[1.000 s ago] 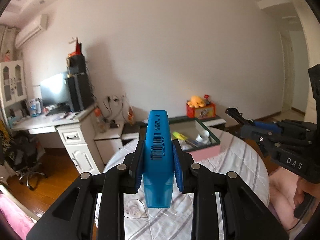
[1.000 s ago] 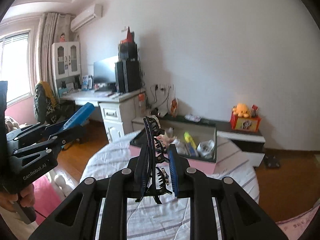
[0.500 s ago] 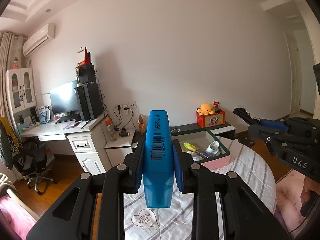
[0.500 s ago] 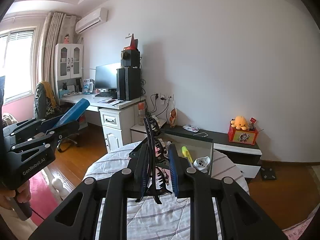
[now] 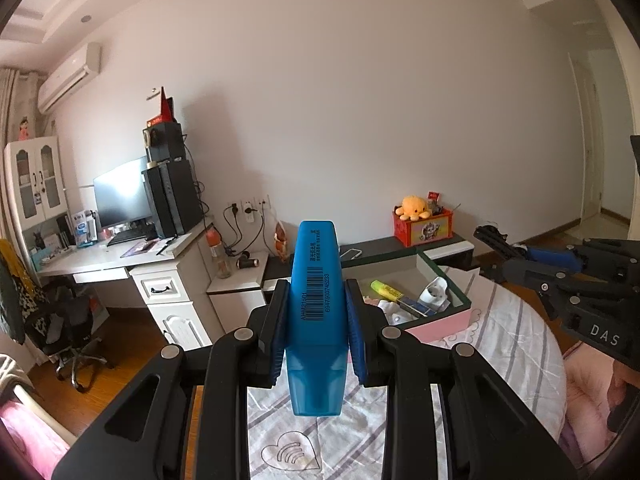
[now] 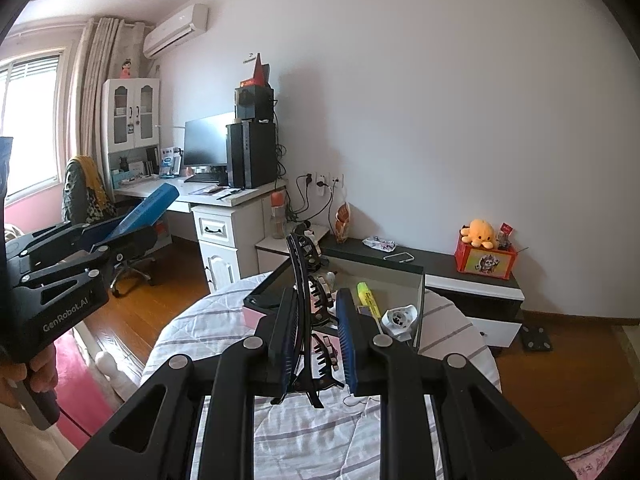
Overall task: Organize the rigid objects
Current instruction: 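Lift the blue highlighter and black track piece and carry both toward the pink box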
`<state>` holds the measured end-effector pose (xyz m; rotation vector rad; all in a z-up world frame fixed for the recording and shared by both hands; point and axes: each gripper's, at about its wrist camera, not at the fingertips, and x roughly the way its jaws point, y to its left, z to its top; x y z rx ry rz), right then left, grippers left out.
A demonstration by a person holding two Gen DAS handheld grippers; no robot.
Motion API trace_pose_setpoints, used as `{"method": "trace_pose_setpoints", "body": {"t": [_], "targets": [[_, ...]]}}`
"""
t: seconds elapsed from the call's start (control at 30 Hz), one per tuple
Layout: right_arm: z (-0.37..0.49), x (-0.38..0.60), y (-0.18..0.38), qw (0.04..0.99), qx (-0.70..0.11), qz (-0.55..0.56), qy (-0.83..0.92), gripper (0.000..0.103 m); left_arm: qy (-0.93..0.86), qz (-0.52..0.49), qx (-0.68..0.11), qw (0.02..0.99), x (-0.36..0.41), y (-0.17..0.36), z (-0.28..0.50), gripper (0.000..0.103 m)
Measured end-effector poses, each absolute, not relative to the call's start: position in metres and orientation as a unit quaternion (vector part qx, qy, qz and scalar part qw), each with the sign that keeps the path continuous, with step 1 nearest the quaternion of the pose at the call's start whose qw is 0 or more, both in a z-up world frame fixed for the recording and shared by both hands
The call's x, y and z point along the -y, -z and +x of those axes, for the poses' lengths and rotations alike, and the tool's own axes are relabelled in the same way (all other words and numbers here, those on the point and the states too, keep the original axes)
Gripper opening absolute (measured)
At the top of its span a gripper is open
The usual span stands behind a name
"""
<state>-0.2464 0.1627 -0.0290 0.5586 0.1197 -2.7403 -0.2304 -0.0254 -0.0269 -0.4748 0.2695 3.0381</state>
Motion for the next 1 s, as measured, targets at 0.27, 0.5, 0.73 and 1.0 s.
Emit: {"method": "trace_pose_setpoints", "body": {"t": [0.27, 0.5, 0.73, 1.0], "targets": [[-0.280, -0.171, 0.040, 0.164, -0.042, 0.217, 0.961, 0.020, -0.980, -0.169, -0.103, 0.033, 0.018, 0.034, -0.268, 0.027], [-0.326, -0.174, 0.049, 0.159, -0.052, 0.241, 0.956, 0.020, -0.972, -0.198, -0.114, 0.052, 0.010, 0.043, -0.321, 0.026], [-0.384, -0.175, 0.061, 0.158, -0.068, 0.268, 0.948, 0.020, -0.963, -0.229, -0.128, 0.064, 0.000, 0.054, -0.389, 0.026], [-0.458, -0.179, 0.086, 0.155, -0.083, 0.319, 0.931, 0.020, -0.954, -0.262, -0.125, 0.079, -0.004, 0.070, -0.450, 0.026]]}}
